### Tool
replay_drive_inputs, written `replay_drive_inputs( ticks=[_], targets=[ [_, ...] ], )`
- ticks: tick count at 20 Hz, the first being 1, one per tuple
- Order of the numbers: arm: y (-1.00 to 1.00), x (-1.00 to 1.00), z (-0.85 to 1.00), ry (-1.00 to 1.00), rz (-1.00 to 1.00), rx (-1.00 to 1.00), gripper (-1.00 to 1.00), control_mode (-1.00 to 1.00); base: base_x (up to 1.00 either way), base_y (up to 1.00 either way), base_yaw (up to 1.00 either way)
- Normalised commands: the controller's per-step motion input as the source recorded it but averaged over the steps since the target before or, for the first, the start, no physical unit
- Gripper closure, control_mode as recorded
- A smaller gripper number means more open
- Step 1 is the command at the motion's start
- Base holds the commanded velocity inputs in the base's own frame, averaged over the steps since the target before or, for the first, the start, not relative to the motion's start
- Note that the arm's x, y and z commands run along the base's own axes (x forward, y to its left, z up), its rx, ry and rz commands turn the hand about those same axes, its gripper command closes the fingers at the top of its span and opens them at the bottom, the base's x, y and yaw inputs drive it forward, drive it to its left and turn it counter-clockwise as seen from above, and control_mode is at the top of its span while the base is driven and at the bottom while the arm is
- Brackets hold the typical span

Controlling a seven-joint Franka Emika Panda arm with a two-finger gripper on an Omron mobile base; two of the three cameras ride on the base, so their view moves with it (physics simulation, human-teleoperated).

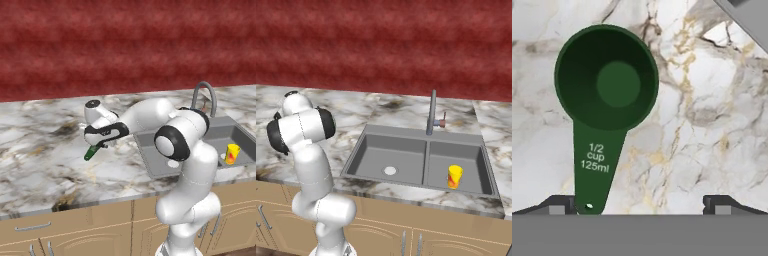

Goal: Move any existing items from the left basin to the right basin for drying. Then move the measuring cup from the counter to the left basin of the sink for washing.

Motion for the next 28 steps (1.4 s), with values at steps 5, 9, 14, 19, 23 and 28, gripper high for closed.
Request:
replay_drive_inputs(
  ticks=[5,9,14,19,23,28],
  targets=[
    [0.17,0.33,-0.26,0.00,0.00,-0.02,-1.00,-1.00,0.00,0.00,0.00],
    [0.09,0.16,-0.27,0.00,0.00,-0.02,-1.00,-1.00,0.00,0.00,0.00],
    [0.01,0.02,-0.14,0.00,-0.03,-0.01,-1.00,-1.00,0.00,0.00,0.00],
    [0.00,0.00,-0.08,0.00,-0.07,0.00,-1.00,-1.00,0.00,0.00,0.00],
    [0.00,0.00,-0.07,0.00,-0.07,0.00,-1.00,-1.00,0.00,0.00,0.00],
    [0.00,0.00,-0.12,0.00,-0.07,0.00,-1.00,-1.00,0.00,0.00,0.00]
  ],
)
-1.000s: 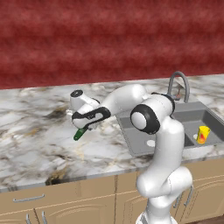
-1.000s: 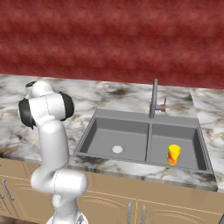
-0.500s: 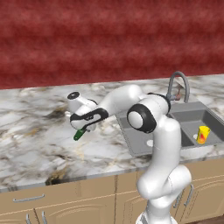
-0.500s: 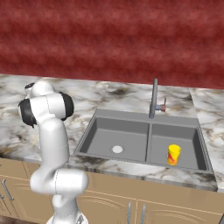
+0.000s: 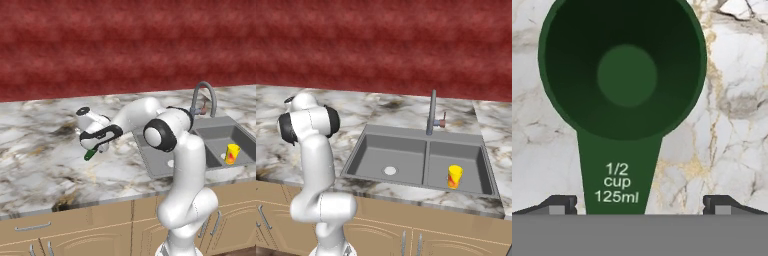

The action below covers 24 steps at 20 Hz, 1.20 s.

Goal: Move any existing items from the left basin to the right basin for drying. Then move the measuring cup from the counter to the left basin of the sink for washing.

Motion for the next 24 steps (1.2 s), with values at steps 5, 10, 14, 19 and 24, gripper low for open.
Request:
replay_drive_inputs(
  ticks=[5,10,14,19,24],
  targets=[
    [0.00,0.00,-0.10,0.00,-0.05,0.00,-1.00,-1.00,0.00,0.00,0.00],
    [0.00,0.02,-0.10,-0.01,-0.02,0.00,-1.00,-1.00,0.00,0.00,0.00],
    [0.00,0.03,-0.06,-0.01,0.00,0.00,-1.00,-1.00,0.00,0.00,0.00],
    [0.00,0.00,-0.07,0.00,0.00,0.00,-1.00,-1.00,0.00,0.00,0.00],
    [0.00,0.04,-0.06,0.00,0.00,0.00,-1.00,-1.00,0.00,0.00,0.00]
  ],
)
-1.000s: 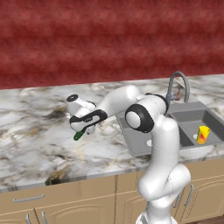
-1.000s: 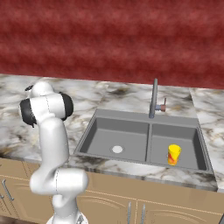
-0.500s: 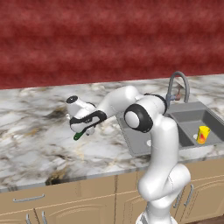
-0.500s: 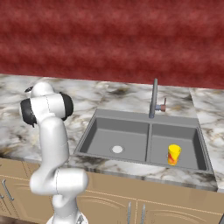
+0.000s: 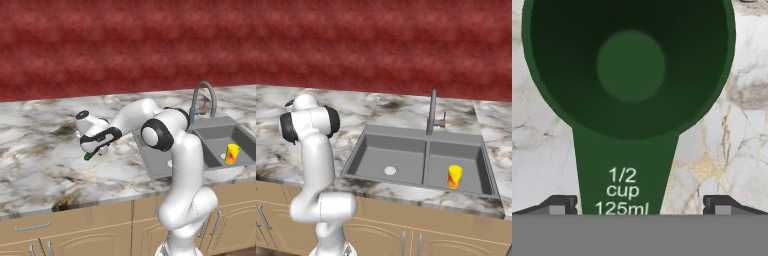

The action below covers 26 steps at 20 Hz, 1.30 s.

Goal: Move any existing items from the left basin to the right basin for drying. Then move the measuring cup from the counter to the left basin of the sink for washing.

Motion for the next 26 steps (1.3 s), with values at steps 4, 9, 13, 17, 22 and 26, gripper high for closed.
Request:
replay_drive_inputs(
  ticks=[4,9,13,17,22,26],
  targets=[
    [0.00,0.08,-0.08,0.00,0.00,0.00,-1.00,-1.00,0.00,0.00,0.00],
    [0.00,0.11,-0.10,0.00,0.00,0.00,-1.00,-1.00,0.00,0.00,0.00],
    [0.00,0.15,-0.08,0.00,0.00,0.00,-1.00,-1.00,0.00,0.00,0.00],
    [0.00,0.18,-0.09,0.00,0.00,0.00,-1.00,-1.00,0.00,0.00,0.00],
    [0.04,0.19,-0.17,0.00,0.00,0.00,1.00,-1.00,0.00,0.00,0.00],
    [0.03,0.06,-0.08,0.01,0.00,0.00,1.00,-1.00,0.00,0.00,0.00]
  ],
)
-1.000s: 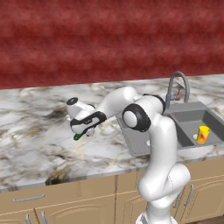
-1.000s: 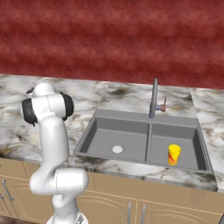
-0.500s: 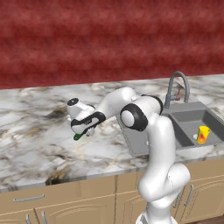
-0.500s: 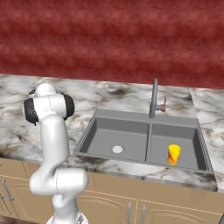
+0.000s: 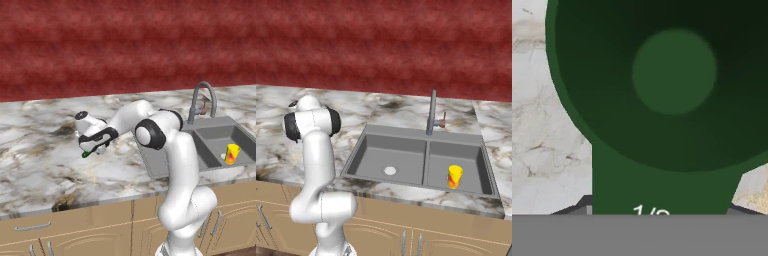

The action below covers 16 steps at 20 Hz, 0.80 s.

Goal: Move any existing items from the left basin to the right basin for drying. Then move the measuring cup from the counter to the left basin of the sink for washing.

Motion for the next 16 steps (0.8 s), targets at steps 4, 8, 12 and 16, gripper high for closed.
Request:
replay_drive_inputs(
  ticks=[4,8,12,16],
  targets=[
    [0.00,0.00,-0.02,0.01,0.00,0.00,1.00,-1.00,0.00,0.00,0.00],
    [-0.07,-0.08,0.00,-0.01,-0.01,0.01,1.00,-1.00,0.00,0.00,0.00],
    [-0.27,-0.35,0.17,-0.10,-0.06,0.01,1.00,-1.00,0.00,0.00,0.00],
    [-0.36,-0.26,0.28,-0.08,-0.05,0.00,1.00,-1.00,0.00,0.00,0.00]
  ],
)
